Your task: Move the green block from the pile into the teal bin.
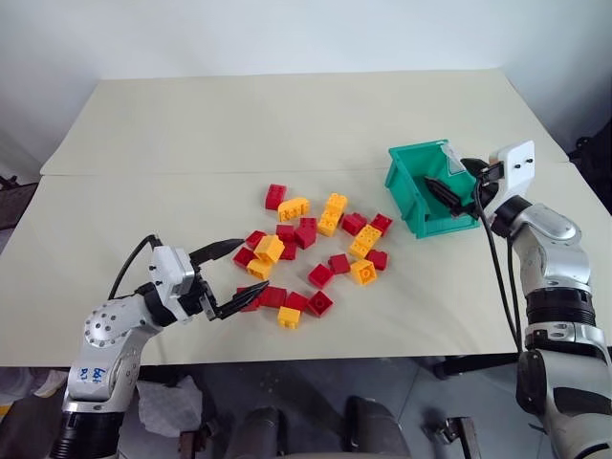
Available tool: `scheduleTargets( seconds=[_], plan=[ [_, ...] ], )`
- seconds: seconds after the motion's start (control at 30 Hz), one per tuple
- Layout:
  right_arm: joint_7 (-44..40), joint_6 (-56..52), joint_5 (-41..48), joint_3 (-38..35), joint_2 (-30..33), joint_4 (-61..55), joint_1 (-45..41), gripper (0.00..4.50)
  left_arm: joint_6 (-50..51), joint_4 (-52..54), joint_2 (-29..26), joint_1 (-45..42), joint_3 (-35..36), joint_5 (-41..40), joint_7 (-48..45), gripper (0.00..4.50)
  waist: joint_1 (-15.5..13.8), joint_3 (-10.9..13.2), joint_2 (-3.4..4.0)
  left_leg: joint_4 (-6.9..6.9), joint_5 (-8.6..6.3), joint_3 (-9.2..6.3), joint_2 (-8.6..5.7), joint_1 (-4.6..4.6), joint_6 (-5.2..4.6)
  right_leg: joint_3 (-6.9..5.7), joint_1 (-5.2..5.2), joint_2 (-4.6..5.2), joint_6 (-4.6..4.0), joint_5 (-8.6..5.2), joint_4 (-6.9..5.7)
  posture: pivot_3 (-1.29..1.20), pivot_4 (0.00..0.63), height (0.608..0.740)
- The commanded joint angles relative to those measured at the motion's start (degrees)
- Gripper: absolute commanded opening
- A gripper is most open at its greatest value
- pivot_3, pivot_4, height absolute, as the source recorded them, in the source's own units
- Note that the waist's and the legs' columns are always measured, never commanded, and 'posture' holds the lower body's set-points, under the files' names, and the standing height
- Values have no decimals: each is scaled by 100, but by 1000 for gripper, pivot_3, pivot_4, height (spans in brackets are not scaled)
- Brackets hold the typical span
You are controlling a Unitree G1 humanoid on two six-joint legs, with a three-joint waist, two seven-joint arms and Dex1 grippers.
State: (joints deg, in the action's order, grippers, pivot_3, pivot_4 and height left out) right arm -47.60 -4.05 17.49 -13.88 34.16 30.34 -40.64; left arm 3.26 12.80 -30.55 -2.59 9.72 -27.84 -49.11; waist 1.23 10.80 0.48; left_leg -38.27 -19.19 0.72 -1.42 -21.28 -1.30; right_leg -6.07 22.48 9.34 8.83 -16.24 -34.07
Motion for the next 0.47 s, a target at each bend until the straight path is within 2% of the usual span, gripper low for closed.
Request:
scheduleTargets(
  seconds=[0.03, 0.07, 0.13, 0.23, 0.33, 0.47],
  plan=[
    [-848, 168, 721, -272, 146, -972, 344, 4473, -91, 123, -146, 231, 361, 40, 105, 4500, 3, 1, 1, 0, -1, -2, 2, 0, 1, -1, 0, -1, 0, 0, -1, 0, 150, 740],
    [-1103, -3, 1002, -300, 177, -1484, 712, 4473, -137, 129, -232, 377, 459, 120, 93, 4500, -14, 1, 1, 1, -1, -1, 2, 0, 1, -2, 1, -1, 0, 0, 0, 0, 150, 740],
    [-1547, -346, 1532, -236, 180, -2882, 1992, 4473, -160, 160, -443, 670, 875, 173, 152, 4500, -72, -1, -1, 1, -1, -6, 5, 1, 2, -5, -2, -2, 0, 0, 0, 0, 150, 740],
    [-2238, -216, 1608, -49, 386, -3789, 3346, 4473, -265, 137, -480, 847, 1128, 245, 335, 4500, -196, -1, -3, 4, -14, -11, 14, 0, 10, -21, -9, -12, 0, 0, 7, 0, 150, 740],
    [-2495, 250, 1445, -155, 411, -3689, 3939, 4473, -448, 222, -404, 1045, 1190, 359, 387, 4500, -256, 3, 5, -25, -23, 10, 7, 2, -8, -4, -20, -7, 0, 0, 26, 0, 150, 740],
    [-2444, 557, 1363, -150, 303, -3594, 4168, 4473, -616, 293, -306, 1333, 1290, 453, 518, 4500, -243, 4, 6, -75, -43, 17, 13, 23, -22, 1, -59, -6, -1, 0, 35, 0, 150, 740]
  ],
)
